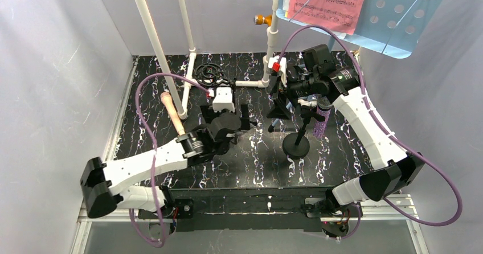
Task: Pack up the instrument practice props
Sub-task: Adjust the microphone stand at the center of the board, then pick up the microphone stand at the center of the board, then unscrew the knob on the microphone stand.
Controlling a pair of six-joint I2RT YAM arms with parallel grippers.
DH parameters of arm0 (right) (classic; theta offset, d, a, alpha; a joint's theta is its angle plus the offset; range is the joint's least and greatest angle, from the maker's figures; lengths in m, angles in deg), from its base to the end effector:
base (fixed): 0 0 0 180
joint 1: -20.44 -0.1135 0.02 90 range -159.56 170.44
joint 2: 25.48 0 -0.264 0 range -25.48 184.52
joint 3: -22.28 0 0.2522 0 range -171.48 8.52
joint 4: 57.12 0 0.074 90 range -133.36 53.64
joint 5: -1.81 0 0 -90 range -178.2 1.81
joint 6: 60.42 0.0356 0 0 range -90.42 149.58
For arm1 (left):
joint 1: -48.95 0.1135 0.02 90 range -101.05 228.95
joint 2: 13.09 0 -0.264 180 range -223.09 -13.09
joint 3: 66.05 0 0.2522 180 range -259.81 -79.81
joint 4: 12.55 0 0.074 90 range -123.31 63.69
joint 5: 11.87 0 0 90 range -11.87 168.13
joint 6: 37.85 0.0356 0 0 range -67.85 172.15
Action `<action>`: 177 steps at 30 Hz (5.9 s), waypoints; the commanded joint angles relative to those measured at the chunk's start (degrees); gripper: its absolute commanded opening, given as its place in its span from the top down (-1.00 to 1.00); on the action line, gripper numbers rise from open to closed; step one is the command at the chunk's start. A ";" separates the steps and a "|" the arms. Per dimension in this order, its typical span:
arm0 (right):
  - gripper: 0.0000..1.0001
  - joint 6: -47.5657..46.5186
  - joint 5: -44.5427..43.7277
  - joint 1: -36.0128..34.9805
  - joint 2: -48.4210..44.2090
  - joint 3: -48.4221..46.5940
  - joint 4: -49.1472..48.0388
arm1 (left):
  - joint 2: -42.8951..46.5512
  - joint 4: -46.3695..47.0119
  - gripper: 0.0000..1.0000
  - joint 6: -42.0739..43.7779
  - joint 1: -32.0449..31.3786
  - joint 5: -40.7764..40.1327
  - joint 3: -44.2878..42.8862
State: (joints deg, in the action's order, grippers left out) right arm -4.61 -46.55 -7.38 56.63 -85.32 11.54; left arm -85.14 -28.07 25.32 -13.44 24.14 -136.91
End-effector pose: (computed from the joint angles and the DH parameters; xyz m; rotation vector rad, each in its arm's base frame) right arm 0.2408 0.1538 0.4147 -1.4313 1.6844 0.7756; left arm 0.1561 -0.2363 0.3321 -0.0907 1.7454 -0.2611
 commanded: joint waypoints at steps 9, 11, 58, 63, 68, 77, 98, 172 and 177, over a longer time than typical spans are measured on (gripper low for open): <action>-1.00 -0.83 -3.34 -7.64 3.07 -3.71 -4.44 | 28.40 -13.42 -0.96 5.23 -0.01 28.72 17.09; -1.00 -0.38 -5.38 -9.41 4.05 -4.05 -6.92 | 32.10 -17.31 -0.96 4.69 -0.06 27.70 17.89; 0.97 22.60 -6.76 -12.79 9.58 28.05 -81.70 | 42.95 -20.22 -0.96 7.92 -0.06 32.67 20.67; 0.97 26.73 -3.92 -12.79 8.69 24.23 -76.46 | 44.54 -17.71 -0.96 14.49 -0.02 34.33 21.96; 0.97 30.46 1.24 -12.96 8.38 17.77 -68.32 | 50.06 -11.30 -0.96 21.27 -0.06 37.14 26.92; 0.97 33.23 9.43 -12.97 8.85 11.32 -56.55 | 53.89 8.53 -0.96 33.96 -0.01 39.35 35.83; 0.97 31.53 18.38 -12.75 12.79 4.02 -44.16 | 41.01 37.42 -0.96 22.92 1.66 32.78 41.93; 0.97 38.58 20.67 -11.47 10.84 10.60 -54.37 | 31.09 41.76 0.30 -22.24 23.46 56.61 40.40; 0.97 38.75 20.75 -11.47 10.74 10.78 -55.94 | 31.09 41.75 0.36 -22.54 23.57 56.54 40.40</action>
State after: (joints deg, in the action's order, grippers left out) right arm 32.61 -27.99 -18.98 70.46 -74.28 -39.19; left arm -54.13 12.63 3.00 9.83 80.57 -94.56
